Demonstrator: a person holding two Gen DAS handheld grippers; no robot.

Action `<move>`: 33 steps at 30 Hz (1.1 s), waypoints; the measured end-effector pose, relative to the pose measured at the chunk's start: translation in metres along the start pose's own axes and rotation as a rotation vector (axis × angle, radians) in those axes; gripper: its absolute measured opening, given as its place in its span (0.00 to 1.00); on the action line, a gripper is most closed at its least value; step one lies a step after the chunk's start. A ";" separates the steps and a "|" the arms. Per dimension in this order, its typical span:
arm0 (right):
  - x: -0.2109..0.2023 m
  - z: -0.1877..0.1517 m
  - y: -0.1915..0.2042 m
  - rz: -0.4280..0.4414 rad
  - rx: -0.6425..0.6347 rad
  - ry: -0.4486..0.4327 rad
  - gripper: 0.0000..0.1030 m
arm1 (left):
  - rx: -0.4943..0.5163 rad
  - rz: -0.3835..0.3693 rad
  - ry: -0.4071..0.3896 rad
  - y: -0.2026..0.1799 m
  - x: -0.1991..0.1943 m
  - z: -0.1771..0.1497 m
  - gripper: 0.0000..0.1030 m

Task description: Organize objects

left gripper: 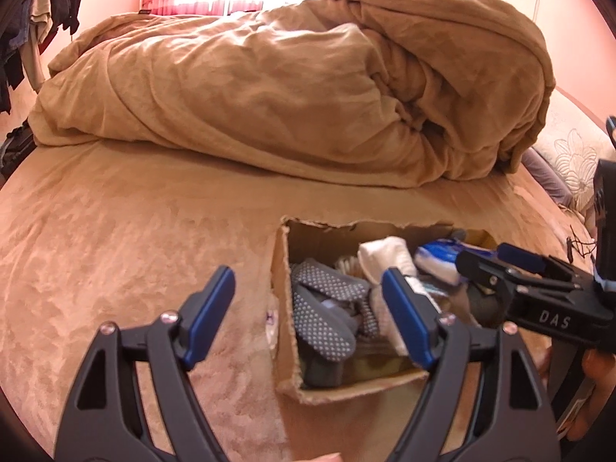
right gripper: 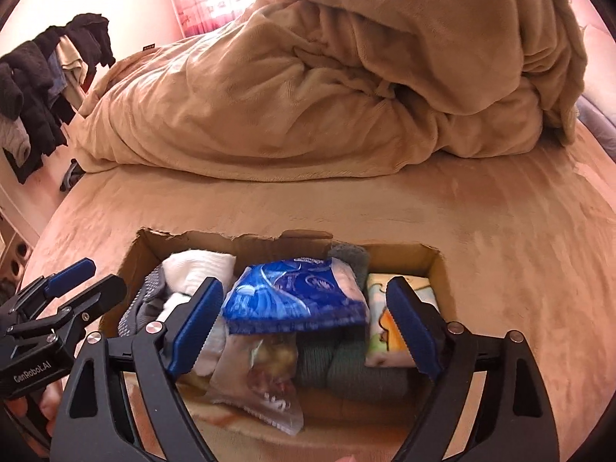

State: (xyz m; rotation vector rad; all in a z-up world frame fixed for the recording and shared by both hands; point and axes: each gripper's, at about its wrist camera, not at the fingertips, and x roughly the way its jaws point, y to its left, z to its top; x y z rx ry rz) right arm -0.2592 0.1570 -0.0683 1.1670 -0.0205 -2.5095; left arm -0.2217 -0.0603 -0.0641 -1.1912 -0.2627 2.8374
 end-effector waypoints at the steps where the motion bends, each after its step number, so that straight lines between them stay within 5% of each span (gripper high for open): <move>1: -0.004 -0.001 0.001 -0.001 0.000 0.000 0.86 | -0.003 0.003 -0.004 -0.001 -0.005 -0.001 0.78; 29: -0.154 -0.093 0.020 0.006 -0.046 -0.089 0.86 | 0.019 0.036 -0.031 -0.053 -0.144 -0.082 0.79; 33: -0.162 -0.110 0.018 0.013 -0.048 -0.104 0.86 | 0.035 0.048 -0.039 -0.058 -0.150 -0.098 0.90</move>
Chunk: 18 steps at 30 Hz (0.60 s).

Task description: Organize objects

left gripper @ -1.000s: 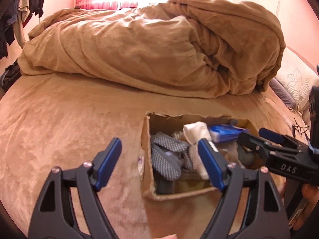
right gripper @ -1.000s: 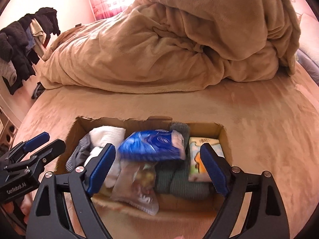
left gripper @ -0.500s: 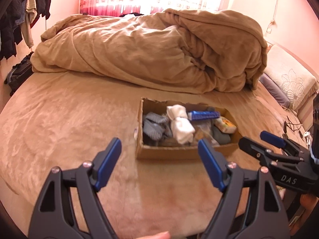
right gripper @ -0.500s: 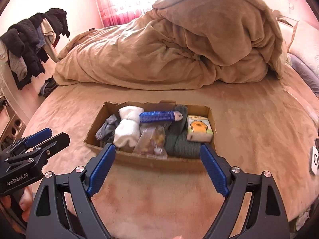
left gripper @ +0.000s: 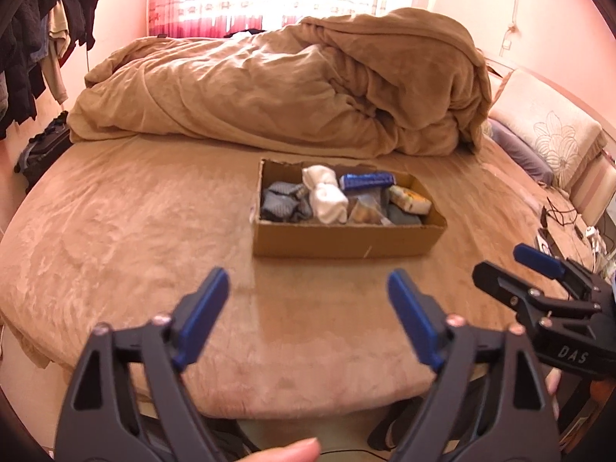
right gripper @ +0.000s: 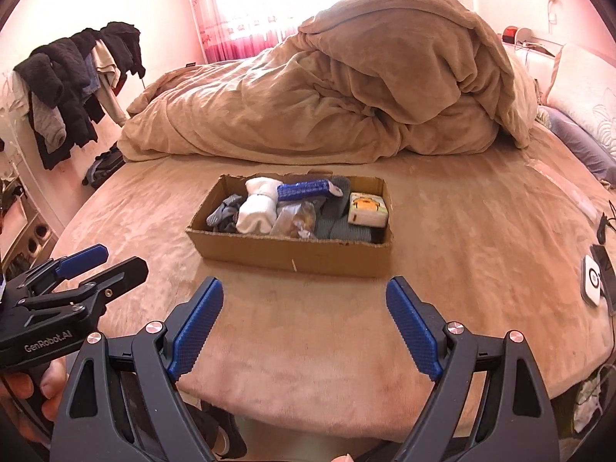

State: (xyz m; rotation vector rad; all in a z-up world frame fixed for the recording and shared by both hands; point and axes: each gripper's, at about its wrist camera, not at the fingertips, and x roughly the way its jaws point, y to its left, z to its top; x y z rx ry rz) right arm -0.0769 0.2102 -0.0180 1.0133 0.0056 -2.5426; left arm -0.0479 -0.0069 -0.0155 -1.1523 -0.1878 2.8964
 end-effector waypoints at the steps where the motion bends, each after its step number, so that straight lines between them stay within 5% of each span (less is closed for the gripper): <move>1: -0.002 -0.003 0.000 -0.001 -0.004 -0.005 0.86 | 0.001 0.002 -0.004 -0.001 -0.001 -0.003 0.90; 18: -0.024 -0.044 -0.005 -0.004 -0.003 -0.047 0.86 | -0.003 0.005 -0.031 -0.003 -0.022 -0.044 0.94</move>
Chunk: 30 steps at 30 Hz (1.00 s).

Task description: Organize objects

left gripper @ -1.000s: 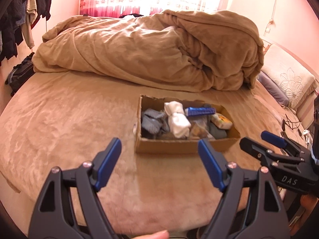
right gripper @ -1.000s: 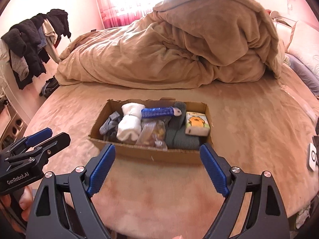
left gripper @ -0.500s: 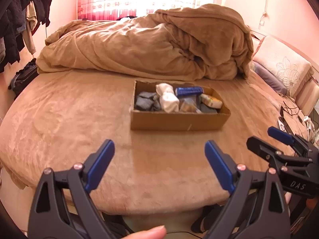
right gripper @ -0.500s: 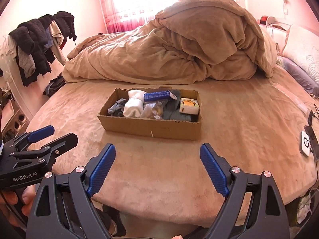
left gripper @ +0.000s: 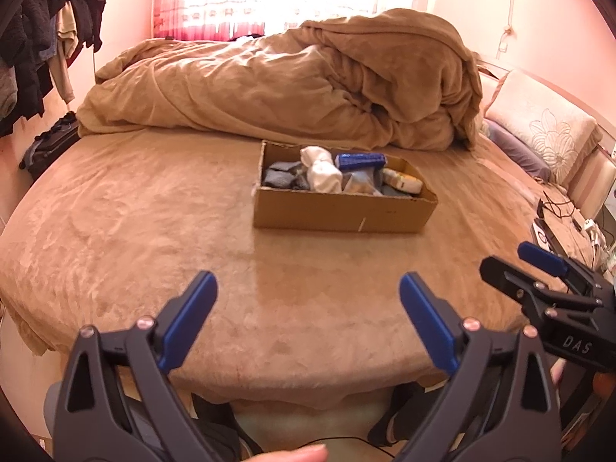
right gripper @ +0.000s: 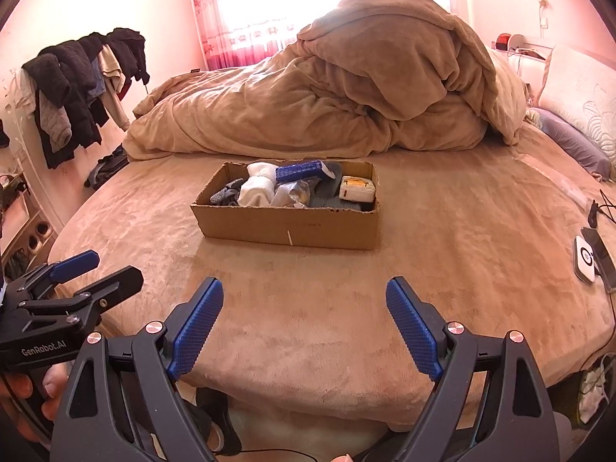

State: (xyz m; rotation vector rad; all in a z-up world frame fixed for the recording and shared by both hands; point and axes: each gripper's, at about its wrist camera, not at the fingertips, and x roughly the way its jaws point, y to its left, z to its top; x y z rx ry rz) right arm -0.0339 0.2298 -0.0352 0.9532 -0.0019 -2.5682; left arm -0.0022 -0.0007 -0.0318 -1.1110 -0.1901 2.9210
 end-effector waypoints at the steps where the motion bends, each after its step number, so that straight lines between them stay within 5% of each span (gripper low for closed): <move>1: -0.001 -0.001 -0.001 0.000 -0.001 0.000 0.86 | 0.002 0.000 -0.002 0.000 -0.001 0.000 0.94; 30: 0.000 -0.005 -0.004 -0.017 0.009 0.010 0.86 | -0.014 -0.018 -0.011 0.009 -0.007 -0.004 0.95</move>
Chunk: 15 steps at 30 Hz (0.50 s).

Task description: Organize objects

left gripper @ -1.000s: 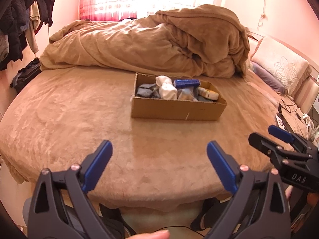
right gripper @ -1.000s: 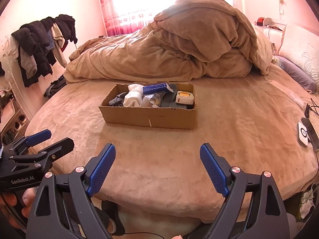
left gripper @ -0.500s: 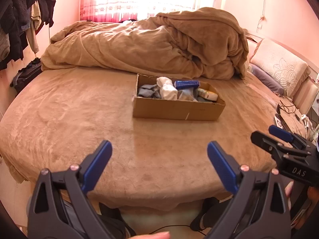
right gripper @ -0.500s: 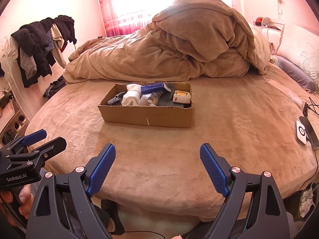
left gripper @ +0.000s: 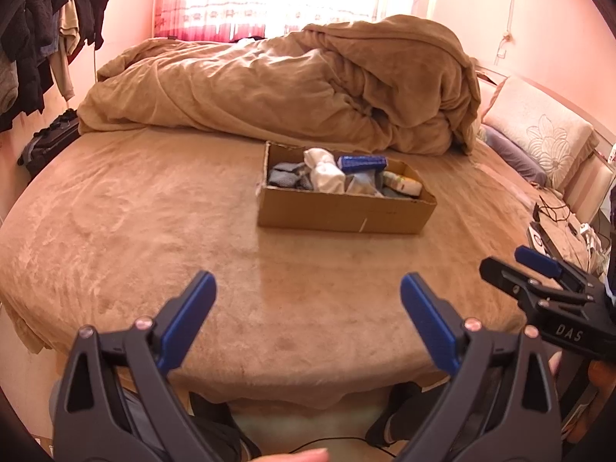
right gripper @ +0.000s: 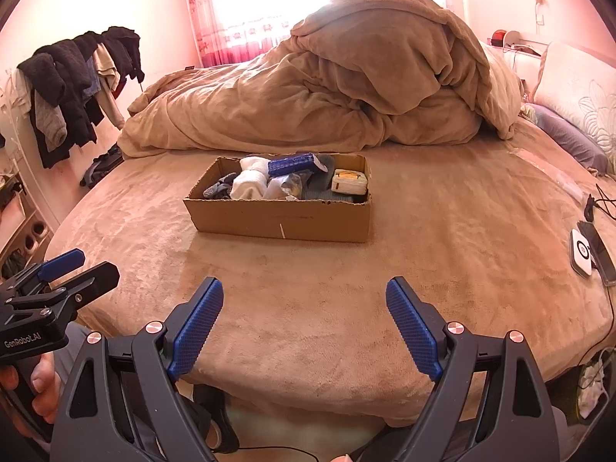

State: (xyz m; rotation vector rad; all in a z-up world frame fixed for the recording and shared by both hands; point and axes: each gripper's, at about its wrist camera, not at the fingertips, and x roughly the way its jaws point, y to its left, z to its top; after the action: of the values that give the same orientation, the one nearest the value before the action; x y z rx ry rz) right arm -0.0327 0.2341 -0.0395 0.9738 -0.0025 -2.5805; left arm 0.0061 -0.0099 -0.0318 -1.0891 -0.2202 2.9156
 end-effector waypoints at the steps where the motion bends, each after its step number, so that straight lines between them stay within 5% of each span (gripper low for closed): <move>1: 0.001 0.000 0.000 0.001 0.000 0.001 0.86 | 0.004 0.004 0.001 0.000 0.000 0.000 0.95; 15: 0.005 -0.001 -0.001 -0.003 -0.002 0.011 0.86 | 0.015 0.011 -0.001 -0.003 0.000 -0.001 0.95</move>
State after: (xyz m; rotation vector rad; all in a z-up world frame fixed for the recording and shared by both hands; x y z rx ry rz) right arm -0.0362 0.2335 -0.0437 0.9878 0.0045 -2.5778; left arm 0.0066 -0.0064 -0.0322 -1.0901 -0.1925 2.9222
